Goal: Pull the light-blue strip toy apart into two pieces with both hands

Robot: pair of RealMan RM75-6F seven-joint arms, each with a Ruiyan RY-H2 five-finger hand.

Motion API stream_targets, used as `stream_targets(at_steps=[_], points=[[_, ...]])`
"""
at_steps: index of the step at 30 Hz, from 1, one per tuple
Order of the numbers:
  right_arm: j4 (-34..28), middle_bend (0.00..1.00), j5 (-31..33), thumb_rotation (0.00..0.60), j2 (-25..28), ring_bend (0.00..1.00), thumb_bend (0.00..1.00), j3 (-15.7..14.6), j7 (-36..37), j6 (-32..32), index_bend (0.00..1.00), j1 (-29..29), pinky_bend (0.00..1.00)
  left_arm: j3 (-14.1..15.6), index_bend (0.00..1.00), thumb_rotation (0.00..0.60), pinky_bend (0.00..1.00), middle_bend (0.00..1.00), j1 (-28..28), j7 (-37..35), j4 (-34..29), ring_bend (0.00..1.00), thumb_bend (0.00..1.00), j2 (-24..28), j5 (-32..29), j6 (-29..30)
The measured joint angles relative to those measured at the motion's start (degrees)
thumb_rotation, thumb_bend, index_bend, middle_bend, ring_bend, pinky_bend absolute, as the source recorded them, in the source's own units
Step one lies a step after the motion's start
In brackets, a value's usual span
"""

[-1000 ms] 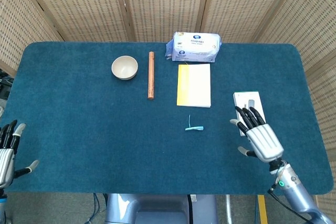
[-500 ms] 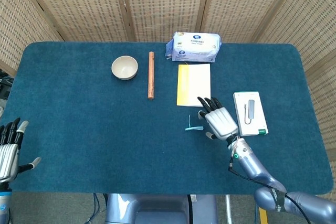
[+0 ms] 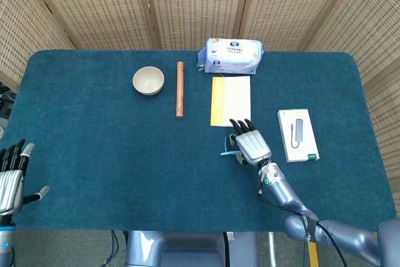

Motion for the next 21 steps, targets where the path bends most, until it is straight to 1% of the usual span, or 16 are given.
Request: stream_targets(at_steps=[7,11,21], points=[[1.3,0.0,-0.5,0.6,-1.0,0.0,0.34,-1.7,0.9,1.0,0.42,0.1,0.0,0.2,0.0,0.6,0.0,0.0,-0.3,0.2,-0.2,0.0,0.0,0.1,-0.2,-0.4],[3.1,0.0,-0.8,0.6,-1.8,0.0,0.34,-2.3,1.7,1.3,0.42,0.1,0.0,0.2,0.0,0.6,0.0,0.0,-0.2,-0.3,-0.3,0.0,0.0,0.3,-0.1,0.0],[6.2,0.0,-1.2,0.6,-3.1,0.0,0.34,-3.3,3.1,1.8,0.44,0.5,0.0,0.1,0.0,0.6,0.0,0.0,-0.3,-1.4,-0.3,0.0,0.0,0.8,-0.7,-0.2]])
